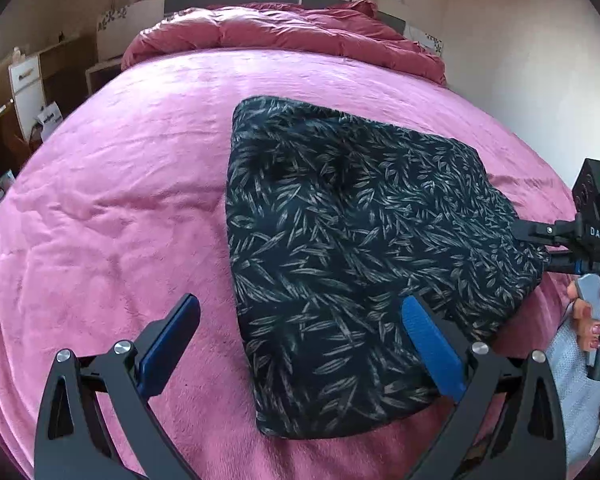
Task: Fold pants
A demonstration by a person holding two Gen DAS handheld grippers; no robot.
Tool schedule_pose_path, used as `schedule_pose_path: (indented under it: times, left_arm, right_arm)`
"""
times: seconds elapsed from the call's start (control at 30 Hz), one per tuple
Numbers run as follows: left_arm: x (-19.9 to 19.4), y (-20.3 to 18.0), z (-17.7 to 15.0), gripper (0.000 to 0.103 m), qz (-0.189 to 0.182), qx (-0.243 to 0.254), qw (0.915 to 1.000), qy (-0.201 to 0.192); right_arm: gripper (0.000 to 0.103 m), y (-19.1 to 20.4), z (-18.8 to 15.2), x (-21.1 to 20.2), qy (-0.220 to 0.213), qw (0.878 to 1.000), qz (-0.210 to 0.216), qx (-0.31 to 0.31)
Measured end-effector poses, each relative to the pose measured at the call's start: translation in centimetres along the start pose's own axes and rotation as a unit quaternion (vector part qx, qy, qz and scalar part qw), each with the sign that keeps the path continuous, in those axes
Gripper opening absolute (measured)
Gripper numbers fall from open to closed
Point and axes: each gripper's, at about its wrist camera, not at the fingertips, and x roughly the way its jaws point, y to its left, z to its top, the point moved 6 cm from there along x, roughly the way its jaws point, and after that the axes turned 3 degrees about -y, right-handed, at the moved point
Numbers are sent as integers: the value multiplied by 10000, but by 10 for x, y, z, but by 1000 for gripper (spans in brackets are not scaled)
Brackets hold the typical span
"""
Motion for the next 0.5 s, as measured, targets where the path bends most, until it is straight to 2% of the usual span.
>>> schedule_pose_path:
  times: [0.37, 0.5]
  left_arm:
    - [16, 11, -1, 101, -583, -513, 9965, 324]
    - [20, 10, 1, 101, -576, -485, 9964, 378]
  right_arm:
    - [85, -4, 9, 7, 41, 9993, 326, 175]
    - [85, -4, 7, 5, 12, 9993, 337, 167]
